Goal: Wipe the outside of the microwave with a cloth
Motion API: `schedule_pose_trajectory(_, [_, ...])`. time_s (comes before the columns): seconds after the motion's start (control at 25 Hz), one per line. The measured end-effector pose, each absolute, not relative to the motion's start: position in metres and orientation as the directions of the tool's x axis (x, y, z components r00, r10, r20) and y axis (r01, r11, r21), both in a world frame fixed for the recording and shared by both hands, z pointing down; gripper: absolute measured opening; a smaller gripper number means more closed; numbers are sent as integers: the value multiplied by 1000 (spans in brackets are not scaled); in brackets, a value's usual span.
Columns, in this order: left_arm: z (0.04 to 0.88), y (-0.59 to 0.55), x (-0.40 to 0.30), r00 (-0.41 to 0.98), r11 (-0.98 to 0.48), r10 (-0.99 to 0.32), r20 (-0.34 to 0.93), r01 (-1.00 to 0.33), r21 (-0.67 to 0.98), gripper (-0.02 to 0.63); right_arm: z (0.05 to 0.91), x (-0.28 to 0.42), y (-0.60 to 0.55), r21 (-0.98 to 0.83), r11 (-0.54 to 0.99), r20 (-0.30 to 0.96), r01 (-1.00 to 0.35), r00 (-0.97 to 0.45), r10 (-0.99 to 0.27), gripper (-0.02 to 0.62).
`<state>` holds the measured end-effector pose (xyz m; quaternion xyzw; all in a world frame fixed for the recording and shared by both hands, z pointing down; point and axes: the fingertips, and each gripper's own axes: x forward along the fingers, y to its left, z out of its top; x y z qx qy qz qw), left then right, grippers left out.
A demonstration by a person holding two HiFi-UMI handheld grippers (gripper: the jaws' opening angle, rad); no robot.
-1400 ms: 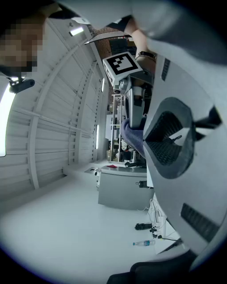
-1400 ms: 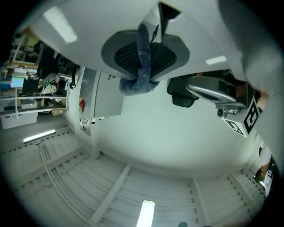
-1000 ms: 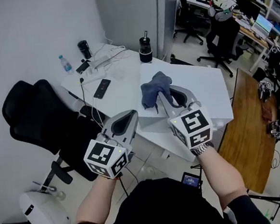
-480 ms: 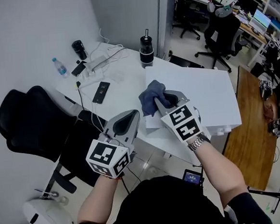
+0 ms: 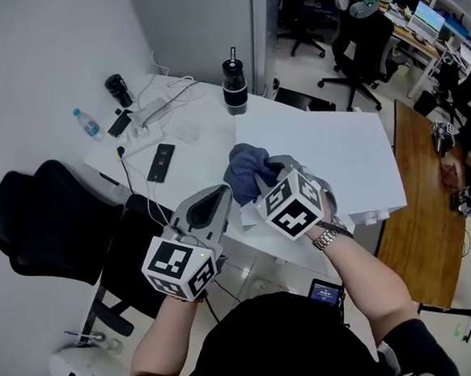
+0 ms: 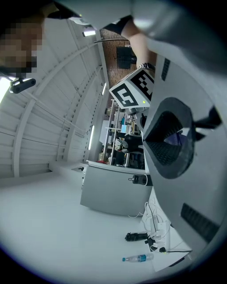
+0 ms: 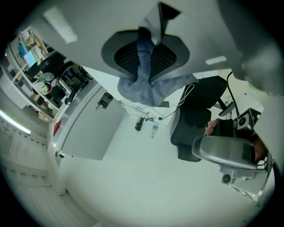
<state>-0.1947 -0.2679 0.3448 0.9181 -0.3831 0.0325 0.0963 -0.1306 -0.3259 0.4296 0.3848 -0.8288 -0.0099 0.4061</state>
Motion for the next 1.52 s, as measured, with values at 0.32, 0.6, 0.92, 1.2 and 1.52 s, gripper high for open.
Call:
schedule_pose_trajectory(0.32, [344, -271, -172, 745, -730, -654, 133, -667, 148, 5, 431, -77, -328, 350, 633, 672, -691, -285, -683, 54])
schedule_pose_trajectory(0.6, [342, -266, -145, 771, -757, -622, 137, -637, 146, 5, 430, -19, -326, 360, 563, 674, -744, -209, -708, 54])
schedule_pose_trajectory(0.92, [336, -253, -104, 776, -766, -614, 146, -630, 130, 5, 429, 42, -314, 354, 521, 670, -777, -178, -721, 54])
schedule_pose_trajectory(1.2, [328, -236, -56, 771, -763, -619, 150, -635, 116, 5, 428, 98, -301, 355, 510, 667, -784, -170, -725, 54])
schedule_pose_trajectory(1.52, [325, -219, -1, 774, -768, -611, 167, -631, 112, 5, 426, 159, -290, 348, 495, 657, -796, -169, -734, 54])
